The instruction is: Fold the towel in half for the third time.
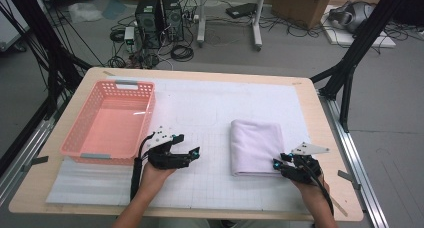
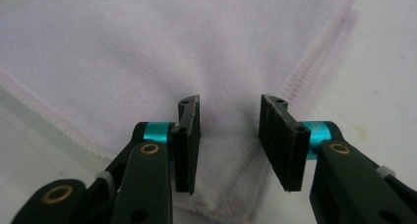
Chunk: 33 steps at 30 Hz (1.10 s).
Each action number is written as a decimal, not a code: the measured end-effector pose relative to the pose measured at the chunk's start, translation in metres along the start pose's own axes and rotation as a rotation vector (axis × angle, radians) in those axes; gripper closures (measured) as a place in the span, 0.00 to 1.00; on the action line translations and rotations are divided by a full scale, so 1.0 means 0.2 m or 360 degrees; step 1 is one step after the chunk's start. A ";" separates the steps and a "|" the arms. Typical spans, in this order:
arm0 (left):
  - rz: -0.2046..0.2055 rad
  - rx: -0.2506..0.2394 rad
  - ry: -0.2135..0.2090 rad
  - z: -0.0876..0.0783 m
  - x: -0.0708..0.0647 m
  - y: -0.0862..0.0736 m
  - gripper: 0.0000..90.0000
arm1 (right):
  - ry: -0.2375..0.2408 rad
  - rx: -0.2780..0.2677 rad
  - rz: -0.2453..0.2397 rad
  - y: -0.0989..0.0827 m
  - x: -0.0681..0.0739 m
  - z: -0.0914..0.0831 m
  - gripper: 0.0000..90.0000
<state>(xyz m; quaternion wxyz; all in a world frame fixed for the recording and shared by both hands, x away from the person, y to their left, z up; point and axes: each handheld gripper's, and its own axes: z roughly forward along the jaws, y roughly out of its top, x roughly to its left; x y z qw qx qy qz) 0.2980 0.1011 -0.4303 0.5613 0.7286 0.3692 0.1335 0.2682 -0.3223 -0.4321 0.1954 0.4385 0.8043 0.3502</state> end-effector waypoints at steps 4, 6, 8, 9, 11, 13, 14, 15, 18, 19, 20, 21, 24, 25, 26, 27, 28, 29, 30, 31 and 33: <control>0.0000 -0.0018 0.0000 0.00 0.00 0.00 0.24 | -0.0025 -0.0030 -0.0005 -0.06 0.01 -0.05 0.66; 0.0005 0.0004 -0.0002 0.00 0.00 0.00 0.24 | -0.0025 -0.0047 0.0004 -0.08 0.00 -0.08 0.62; 0.0050 0.0027 0.0005 0.01 0.00 0.00 0.22 | -0.0039 -0.0078 0.0034 -0.08 -0.01 -0.11 0.56; 0.0075 0.0024 0.0000 0.01 0.00 -0.01 0.22 | -0.0046 -0.0117 0.0039 -0.08 -0.02 -0.12 0.52; 0.0111 -0.0006 -0.0023 0.02 -0.01 -0.01 0.21 | -0.0055 -0.0181 0.0031 -0.08 -0.03 -0.15 0.47; 0.0157 -0.0038 -0.0030 0.02 -0.01 -0.01 0.21 | -0.0061 -0.0253 0.0043 -0.08 -0.04 -0.18 0.42; 0.0192 -0.0053 -0.0017 0.03 -0.02 -0.01 0.21 | -0.0062 -0.0284 0.0042 -0.08 -0.05 -0.19 0.40; 0.0211 -0.0048 -0.0006 0.03 -0.02 -0.01 0.21 | -0.0067 -0.0309 0.0052 -0.08 -0.06 -0.21 0.37; 0.0159 -0.0002 -0.0005 0.04 -0.03 -0.01 0.21 | -0.0068 -0.0399 0.0052 -0.10 -0.10 -0.24 0.31; 0.0133 -0.0002 0.0002 0.04 -0.03 -0.01 0.21 | -0.0071 -0.0411 0.0051 -0.10 -0.10 -0.25 0.29; 0.0097 -0.0016 0.0005 0.04 -0.03 -0.01 0.21 | -0.0077 -0.0425 0.0051 -0.11 -0.11 -0.26 0.27; 0.0059 -0.0034 -0.0011 0.04 -0.03 -0.01 0.21 | -0.0080 -0.0446 0.0052 -0.11 -0.12 -0.27 0.26; 0.0059 -0.0065 -0.0021 0.02 -0.02 -0.01 0.21 | -0.0111 -0.0503 0.0064 -0.13 -0.14 -0.29 0.25; 0.0062 -0.0072 -0.0023 0.02 -0.02 0.00 0.21 | -0.0112 -0.0512 0.0075 -0.13 -0.14 -0.30 0.24; 0.0051 -0.0077 -0.0022 0.02 -0.02 0.00 0.21 | -0.0120 -0.0514 0.0075 -0.13 -0.14 -0.30 0.24; 0.0047 -0.0085 -0.0015 0.01 -0.02 0.00 0.21 | -0.0127 -0.0517 0.0066 -0.13 -0.15 -0.30 0.24; 0.0045 -0.0083 -0.0016 0.01 -0.02 0.00 0.21 | -0.0129 -0.0515 0.0080 -0.13 -0.14 -0.30 0.24; 0.0048 -0.0082 -0.0013 0.01 -0.01 0.00 0.21 | -0.0134 -0.0514 0.0078 -0.13 -0.15 -0.30 0.24; 0.0048 -0.0082 -0.0011 0.01 -0.01 0.00 0.21 | -0.0132 -0.0504 0.0082 -0.13 -0.15 -0.30 0.24; 0.0048 -0.0076 -0.0004 0.01 -0.01 0.00 0.21 | -0.0134 -0.0492 0.0079 -0.14 -0.15 -0.29 0.24; 0.0049 -0.0076 -0.0007 0.01 -0.01 -0.01 0.21 | -0.0137 -0.0481 0.0071 -0.14 -0.15 -0.29 0.24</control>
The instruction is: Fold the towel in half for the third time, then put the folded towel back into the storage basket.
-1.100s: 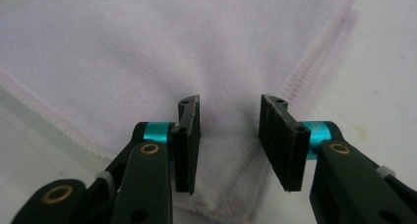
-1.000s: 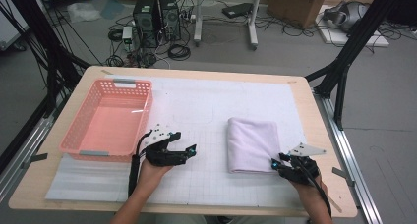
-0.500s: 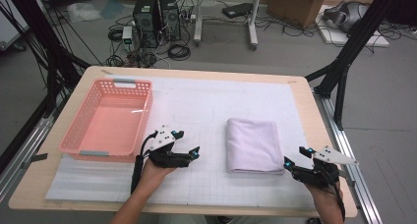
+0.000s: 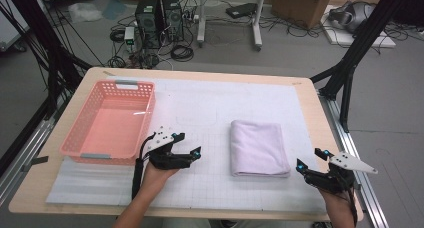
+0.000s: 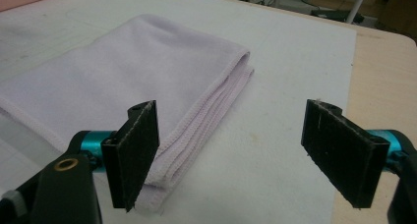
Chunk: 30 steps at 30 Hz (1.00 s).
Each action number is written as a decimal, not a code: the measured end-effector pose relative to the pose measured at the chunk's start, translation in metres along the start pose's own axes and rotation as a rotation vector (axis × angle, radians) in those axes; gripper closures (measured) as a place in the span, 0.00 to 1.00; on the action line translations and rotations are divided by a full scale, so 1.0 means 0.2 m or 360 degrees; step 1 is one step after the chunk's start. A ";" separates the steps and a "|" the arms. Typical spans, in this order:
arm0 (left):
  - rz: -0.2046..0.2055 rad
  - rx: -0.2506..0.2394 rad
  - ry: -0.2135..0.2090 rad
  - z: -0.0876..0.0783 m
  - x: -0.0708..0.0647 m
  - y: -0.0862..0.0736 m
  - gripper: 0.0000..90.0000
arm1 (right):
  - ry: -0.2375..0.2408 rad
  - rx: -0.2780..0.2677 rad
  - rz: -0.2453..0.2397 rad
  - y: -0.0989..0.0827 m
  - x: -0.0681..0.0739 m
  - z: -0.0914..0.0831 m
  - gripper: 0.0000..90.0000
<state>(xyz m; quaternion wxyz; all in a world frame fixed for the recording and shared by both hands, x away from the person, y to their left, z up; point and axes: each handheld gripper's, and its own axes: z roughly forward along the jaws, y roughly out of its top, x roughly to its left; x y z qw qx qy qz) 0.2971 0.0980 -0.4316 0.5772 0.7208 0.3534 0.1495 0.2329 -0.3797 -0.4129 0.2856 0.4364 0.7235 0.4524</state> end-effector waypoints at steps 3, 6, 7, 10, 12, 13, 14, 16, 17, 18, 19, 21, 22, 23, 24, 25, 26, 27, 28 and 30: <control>0.0001 0.0005 -0.0007 0.00 0.00 0.00 0.21 | -0.0002 -0.0002 0.0013 0.00 0.00 0.00 0.23; -0.0001 0.0007 -0.0007 0.01 0.00 0.00 0.21 | -0.0006 0.0006 0.0019 0.00 0.00 0.00 0.23; -0.0002 0.0007 -0.0009 0.01 0.00 0.00 0.21 | -0.0006 0.0009 0.0013 0.00 0.00 0.00 0.23; -0.0008 0.0012 -0.0009 0.01 0.00 0.00 0.21 | -0.0007 0.0019 0.0012 0.00 0.00 0.01 0.23; 0.0004 0.0041 0.0003 0.01 0.00 -0.01 0.21 | -0.0001 0.0020 0.0018 0.00 0.00 0.01 0.23; 0.0013 0.0054 0.0003 0.02 0.00 -0.01 0.21 | 0.0004 0.0018 0.0016 0.00 -0.01 0.01 0.23; 0.0007 0.0066 0.0003 0.02 0.00 -0.02 0.21 | 0.0009 0.0029 0.0025 0.00 0.00 0.02 0.22; -0.0003 0.0085 0.0000 0.03 -0.01 -0.02 0.22 | 0.0015 0.0043 0.0027 -0.01 0.00 0.02 0.22; 0.0006 0.0100 -0.0005 0.04 -0.01 -0.03 0.22 | 0.0019 0.0050 0.0028 -0.01 0.00 0.02 0.22; 0.0005 0.0113 -0.0008 0.04 -0.02 -0.03 0.22 | 0.0024 0.0050 0.0035 -0.01 0.00 0.02 0.21; 0.0011 0.0130 -0.0005 0.05 -0.02 -0.03 0.22 | 0.0024 0.0054 0.0035 -0.01 0.00 0.03 0.21; 0.0019 0.0167 -0.0010 0.07 -0.04 -0.04 0.21 | 0.0029 0.0059 0.0033 -0.01 0.00 0.03 0.21; 0.0019 0.0182 -0.0014 0.08 -0.05 -0.04 0.22 | 0.0030 0.0061 0.0031 -0.01 0.00 0.03 0.21; 0.0017 0.0189 -0.0013 0.09 -0.05 -0.04 0.22 | 0.0033 0.0068 0.0032 -0.01 0.01 0.04 0.21; 0.0010 0.0194 -0.0012 0.11 -0.05 -0.03 0.22 | 0.0035 0.0076 0.0020 -0.01 0.01 0.04 0.21; -0.0004 0.0192 -0.0013 0.12 -0.06 -0.03 0.22 | 0.0039 0.0092 0.0019 -0.01 0.01 0.04 0.21; -0.0019 0.0187 -0.0018 0.14 -0.06 -0.02 0.22 | 0.0040 0.0107 0.0013 -0.01 0.02 0.05 0.21; -0.0026 0.0188 -0.0030 0.15 -0.07 -0.01 0.22 | 0.0042 0.0111 0.0012 -0.01 0.02 0.05 0.21; -0.0029 0.0188 -0.0043 0.18 -0.08 0.01 0.22 | 0.0043 0.0114 0.0016 -0.02 0.02 0.05 0.21; -0.0034 0.0202 -0.0070 0.21 -0.10 0.03 0.22 | 0.0047 0.0104 0.0029 -0.02 0.01 0.05 0.21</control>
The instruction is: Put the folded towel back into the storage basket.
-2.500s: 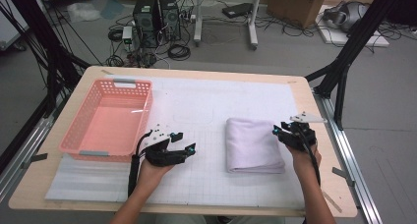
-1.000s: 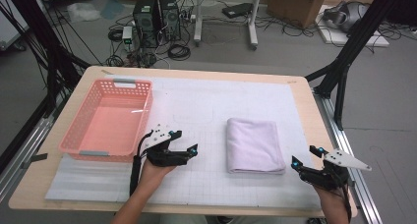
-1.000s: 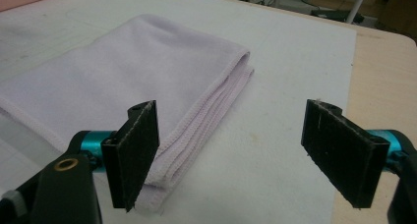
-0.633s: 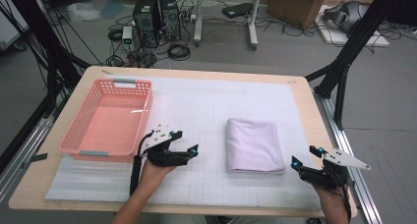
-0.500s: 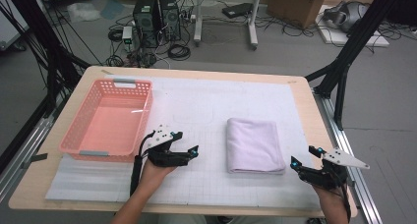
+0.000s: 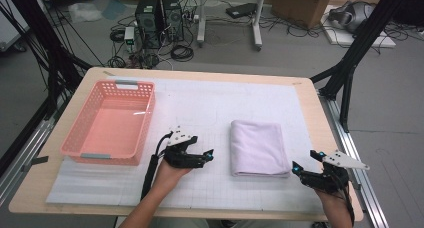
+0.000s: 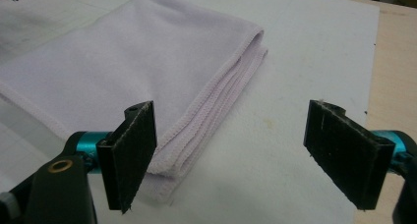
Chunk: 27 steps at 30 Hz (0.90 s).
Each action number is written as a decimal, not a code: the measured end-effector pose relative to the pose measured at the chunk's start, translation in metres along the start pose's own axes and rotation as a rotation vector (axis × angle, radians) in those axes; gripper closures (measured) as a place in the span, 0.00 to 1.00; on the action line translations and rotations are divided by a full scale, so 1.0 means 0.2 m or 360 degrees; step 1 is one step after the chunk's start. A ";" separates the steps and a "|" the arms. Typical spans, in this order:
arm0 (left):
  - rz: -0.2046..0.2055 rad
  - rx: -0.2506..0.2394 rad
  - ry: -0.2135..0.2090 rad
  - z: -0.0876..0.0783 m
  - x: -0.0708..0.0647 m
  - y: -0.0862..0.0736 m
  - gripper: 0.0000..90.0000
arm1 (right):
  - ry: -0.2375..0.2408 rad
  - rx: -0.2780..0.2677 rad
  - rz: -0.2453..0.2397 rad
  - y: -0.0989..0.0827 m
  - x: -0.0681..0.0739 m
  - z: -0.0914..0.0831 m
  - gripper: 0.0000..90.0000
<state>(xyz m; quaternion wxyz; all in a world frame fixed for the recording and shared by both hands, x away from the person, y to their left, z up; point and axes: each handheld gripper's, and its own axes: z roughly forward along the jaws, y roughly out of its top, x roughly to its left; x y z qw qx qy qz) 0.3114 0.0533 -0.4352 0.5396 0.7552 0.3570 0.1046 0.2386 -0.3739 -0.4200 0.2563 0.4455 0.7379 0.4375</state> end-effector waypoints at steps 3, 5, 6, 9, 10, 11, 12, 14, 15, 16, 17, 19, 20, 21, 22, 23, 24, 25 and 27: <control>0.0022 0.0027 -0.0038 0.06 -0.03 0.04 0.22 | -0.0005 0.0001 0.0005 0.00 0.00 0.00 0.21; 0.0022 0.0030 -0.0064 0.10 -0.05 0.06 0.22 | -0.0009 0.0000 0.0005 0.00 -0.01 0.00 0.21; 0.0008 0.0041 -0.0079 0.12 -0.06 0.07 0.22 | -0.0008 0.0001 0.0009 0.00 -0.01 0.00 0.21; 0.0004 0.0061 -0.0099 0.18 -0.09 0.10 0.22 | -0.0006 0.0004 0.0009 0.00 -0.01 0.00 0.21; -0.0002 0.0070 -0.0109 0.20 -0.09 0.11 0.22 | -0.0002 0.0006 0.0016 0.00 -0.01 0.00 0.21; -0.0018 0.0085 -0.0119 0.22 -0.10 0.11 0.22 | -0.0001 0.0007 0.0014 0.00 -0.01 0.00 0.21; -0.0022 0.0100 -0.0120 0.25 -0.11 0.12 0.22 | 0.0002 0.0004 0.0012 0.00 0.00 0.00 0.21; -0.0032 0.0120 -0.0127 0.29 -0.12 0.13 0.22 | 0.0008 0.0007 0.0009 0.00 0.00 0.00 0.21; -0.0032 0.0120 -0.0127 0.29 -0.12 0.13 0.22 | 0.0010 0.0009 0.0009 0.00 0.00 0.00 0.21; -0.0016 0.0148 -0.0115 0.34 -0.14 0.15 0.22 | 0.0013 0.0006 0.0000 0.00 0.00 0.01 0.21; -0.0018 0.0155 -0.0108 0.36 -0.14 0.15 0.22 | 0.0015 0.0012 0.0004 0.00 0.00 0.01 0.21; -0.0039 0.0191 -0.0106 0.41 -0.15 0.16 0.22 | 0.0018 0.0010 0.0001 0.00 0.00 0.01 0.21; -0.0056 0.0206 -0.0090 0.44 -0.15 0.17 0.22 | 0.0023 0.0011 0.0003 0.00 0.00 0.01 0.21; -0.0061 0.0219 -0.0081 0.45 -0.15 0.17 0.22 | 0.0022 0.0012 0.0001 0.00 0.00 0.01 0.21; -0.0061 0.0219 -0.0081 0.45 -0.15 0.17 0.22 | 0.0023 0.0011 0.0000 0.00 0.00 0.01 0.21; -0.0078 0.0270 -0.0060 0.50 -0.15 0.17 0.22 | 0.0023 0.0009 -0.0002 0.00 0.00 0.01 0.21; -0.0090 0.0289 -0.0054 0.51 -0.15 0.17 0.22 | 0.0025 0.0014 0.0004 0.00 0.00 0.01 0.21; -0.0081 0.0311 -0.0048 0.52 -0.14 0.17 0.22 | 0.0028 0.0014 0.0004 0.00 0.00 0.01 0.21; -0.0100 0.0346 -0.0031 0.54 -0.15 0.17 0.22 | 0.0028 0.0009 -0.0001 0.00 0.00 0.02 0.21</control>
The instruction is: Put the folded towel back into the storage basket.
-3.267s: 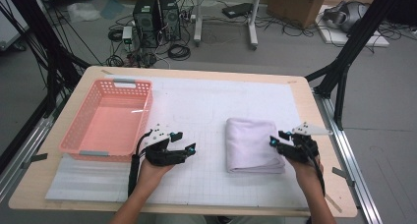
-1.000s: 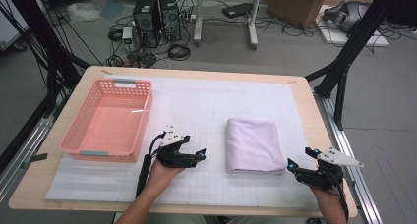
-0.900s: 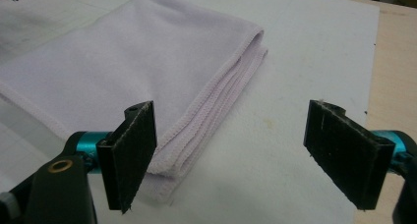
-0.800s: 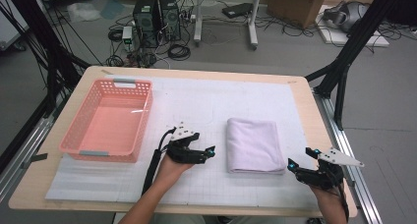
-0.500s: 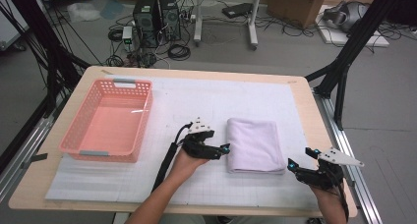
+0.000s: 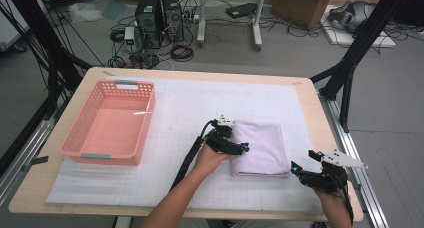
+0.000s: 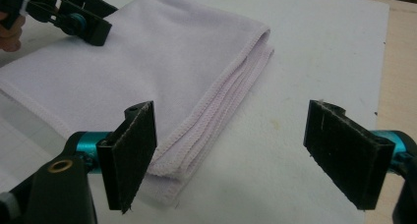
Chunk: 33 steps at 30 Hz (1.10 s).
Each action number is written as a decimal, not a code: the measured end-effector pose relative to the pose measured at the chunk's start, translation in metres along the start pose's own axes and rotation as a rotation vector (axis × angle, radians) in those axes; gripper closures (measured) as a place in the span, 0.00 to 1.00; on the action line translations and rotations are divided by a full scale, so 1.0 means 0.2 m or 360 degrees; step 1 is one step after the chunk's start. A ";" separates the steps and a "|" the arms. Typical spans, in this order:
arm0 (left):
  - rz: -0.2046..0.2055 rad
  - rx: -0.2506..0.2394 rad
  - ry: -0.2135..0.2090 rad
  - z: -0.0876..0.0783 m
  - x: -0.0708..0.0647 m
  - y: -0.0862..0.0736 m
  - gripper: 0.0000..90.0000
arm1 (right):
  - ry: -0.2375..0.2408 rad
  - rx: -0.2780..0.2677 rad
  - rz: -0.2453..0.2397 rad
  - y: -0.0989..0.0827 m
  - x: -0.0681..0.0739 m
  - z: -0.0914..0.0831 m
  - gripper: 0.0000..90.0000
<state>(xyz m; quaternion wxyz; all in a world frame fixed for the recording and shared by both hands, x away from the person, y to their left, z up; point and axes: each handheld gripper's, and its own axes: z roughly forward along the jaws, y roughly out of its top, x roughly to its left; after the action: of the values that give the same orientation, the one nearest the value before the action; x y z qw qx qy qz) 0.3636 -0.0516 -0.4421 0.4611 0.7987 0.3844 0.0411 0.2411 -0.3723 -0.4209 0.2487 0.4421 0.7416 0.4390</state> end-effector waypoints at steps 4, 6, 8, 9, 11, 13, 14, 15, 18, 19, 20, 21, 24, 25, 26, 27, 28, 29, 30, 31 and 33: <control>-0.0025 0.0062 0.0026 0.03 0.00 -0.01 0.20 | 0.0003 0.0004 -0.0003 0.00 0.00 0.00 0.21; -0.0019 0.0062 0.0028 0.03 0.00 -0.01 0.19 | 0.0008 0.0006 0.0002 0.00 0.00 0.00 0.21; 0.0009 0.0070 0.0036 0.03 0.00 -0.01 0.19 | 0.0009 0.0003 -0.0001 0.00 0.01 0.01 0.21; 0.0018 0.0073 0.0047 0.03 -0.01 -0.02 0.18 | 0.0007 0.0006 -0.0002 0.00 0.01 0.01 0.21; 0.0030 0.0078 0.0069 0.04 -0.02 -0.02 0.18 | 0.0007 0.0007 -0.0001 0.00 0.01 0.01 0.21; 0.0030 0.0079 0.0080 0.04 -0.03 -0.02 0.18 | 0.0009 0.0003 -0.0005 0.00 0.01 0.01 0.21; 0.0020 0.0079 0.0078 0.04 -0.04 -0.02 0.19 | 0.0007 0.0009 -0.0002 0.00 0.01 0.01 0.21; 0.0017 0.0077 0.0066 0.04 -0.04 -0.02 0.21 | 0.0010 0.0006 -0.0003 0.00 0.01 0.01 0.21; 0.0044 0.0075 0.0047 0.04 -0.06 -0.02 0.32 | 0.0019 -0.0002 0.0001 0.01 0.01 0.01 0.22; 0.0044 0.0076 0.0045 0.04 -0.07 -0.02 0.35 | 0.0017 -0.0001 0.0001 0.01 0.01 0.01 0.21; 0.0042 0.0074 0.0041 0.04 -0.07 -0.03 0.36 | 0.0019 0.0002 0.0004 0.01 0.01 0.01 0.21; 0.0030 0.0071 0.0033 0.04 -0.07 -0.03 0.38 | 0.0020 0.0001 0.0001 0.01 0.01 0.01 0.21; 0.0013 0.0068 -0.0001 0.04 -0.06 -0.03 0.50 | 0.0022 0.0006 0.0003 0.01 0.01 0.02 0.21; 0.0009 0.0060 -0.0021 0.05 -0.07 -0.03 0.55 | 0.0020 0.0006 0.0004 0.01 0.01 0.02 0.21; 0.0019 0.0051 -0.0034 0.05 -0.07 -0.04 0.60 | 0.0020 0.0004 0.0011 0.01 0.01 0.02 0.21; 0.0030 0.0045 -0.0039 0.05 -0.07 -0.04 0.63 | 0.0020 0.0004 0.0009 0.01 0.01 0.02 0.21; 0.0022 0.0037 -0.0052 0.05 -0.07 -0.04 0.66 | 0.0020 0.0005 0.0014 0.01 0.01 0.02 0.21; 0.0016 0.0030 -0.0060 0.05 -0.06 -0.04 0.68 | 0.0016 0.0000 0.0005 0.01 0.01 0.02 0.21; 0.0016 0.0030 -0.0060 0.05 -0.06 -0.04 0.70 | 0.0016 0.0001 0.0006 0.01 0.01 0.02 0.21; 0.0035 0.0014 -0.0073 0.04 -0.06 -0.04 0.73 | 0.0018 0.0004 0.0010 0.01 0.01 0.02 0.21; 0.0056 -0.0023 -0.0103 0.03 -0.05 -0.05 0.75 | 0.0021 0.0005 0.0014 0.01 0.01 0.02 0.21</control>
<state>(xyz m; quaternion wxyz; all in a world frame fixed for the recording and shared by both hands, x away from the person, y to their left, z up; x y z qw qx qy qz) 0.3537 -0.0587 -0.4509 0.4782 0.8029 0.3550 0.0260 0.2437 -0.3682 -0.4211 0.2412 0.4430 0.7420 0.4417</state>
